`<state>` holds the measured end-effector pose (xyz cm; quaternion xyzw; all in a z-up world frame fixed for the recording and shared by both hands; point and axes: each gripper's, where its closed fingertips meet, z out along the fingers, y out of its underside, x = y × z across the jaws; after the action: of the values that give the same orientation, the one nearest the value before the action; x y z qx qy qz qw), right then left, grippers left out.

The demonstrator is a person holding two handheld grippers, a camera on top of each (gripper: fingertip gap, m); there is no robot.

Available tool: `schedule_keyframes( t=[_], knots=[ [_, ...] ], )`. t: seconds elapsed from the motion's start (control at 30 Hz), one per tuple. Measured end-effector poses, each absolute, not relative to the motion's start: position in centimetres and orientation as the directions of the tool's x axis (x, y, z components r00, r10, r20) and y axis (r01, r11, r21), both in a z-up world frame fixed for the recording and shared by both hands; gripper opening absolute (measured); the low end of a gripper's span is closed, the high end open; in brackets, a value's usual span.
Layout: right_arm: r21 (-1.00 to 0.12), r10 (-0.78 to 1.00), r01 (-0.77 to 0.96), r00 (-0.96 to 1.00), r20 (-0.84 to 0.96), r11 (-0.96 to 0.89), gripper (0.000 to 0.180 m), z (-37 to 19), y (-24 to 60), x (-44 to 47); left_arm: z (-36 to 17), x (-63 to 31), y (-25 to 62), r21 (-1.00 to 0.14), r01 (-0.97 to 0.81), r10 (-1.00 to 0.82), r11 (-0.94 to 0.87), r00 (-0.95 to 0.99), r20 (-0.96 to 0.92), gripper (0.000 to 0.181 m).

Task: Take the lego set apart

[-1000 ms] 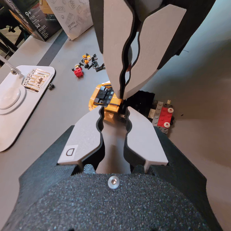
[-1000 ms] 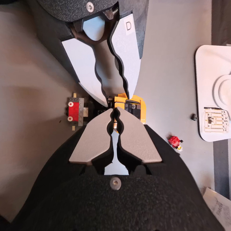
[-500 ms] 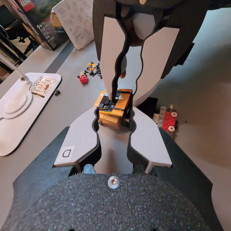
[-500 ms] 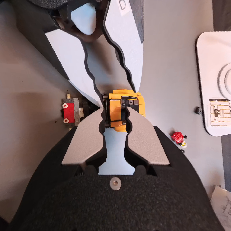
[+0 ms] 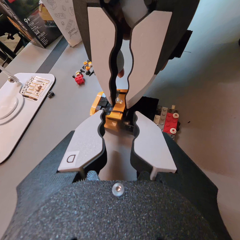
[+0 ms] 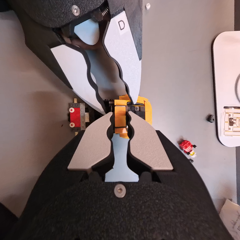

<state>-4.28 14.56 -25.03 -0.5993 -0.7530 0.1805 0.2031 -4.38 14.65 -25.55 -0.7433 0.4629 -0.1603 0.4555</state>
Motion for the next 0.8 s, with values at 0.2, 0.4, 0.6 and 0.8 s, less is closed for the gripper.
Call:
schedule_keyframes(
  t=[0.2, 0.4, 0.6, 0.8],
  knots=[
    [-0.504, 0.975, 0.834, -0.201, 0.098, 0.223, 0.014, -25.1, 14.4, -4.5, -25.5, -4.2, 14.7, -0.824, -0.544, -0.825, -0.157, 0.531, -0.193, 0.037],
    [-0.562, 0.970, 0.799, -0.242, 0.027, 0.214, 0.000, -24.9, 13.0, -4.8, -25.6, -4.1, 14.8, -0.821, -0.553, -0.817, -0.138, 0.533, -0.222, 0.037],
    [-0.643, 0.983, 0.750, -0.183, 0.021, 0.153, 0.000, -24.3, 12.8, -4.8, -25.7, -4.3, 14.8, -0.810, -0.577, -0.810, -0.106, 0.522, -0.266, 0.037],
    [-0.613, 0.976, 0.760, -0.174, 0.130, 0.218, 0.020, -24.3, 14.4, -3.7, -25.6, -4.2, 14.6, -0.827, -0.548, -0.824, -0.125, 0.522, -0.221, 0.036]
  ],
)
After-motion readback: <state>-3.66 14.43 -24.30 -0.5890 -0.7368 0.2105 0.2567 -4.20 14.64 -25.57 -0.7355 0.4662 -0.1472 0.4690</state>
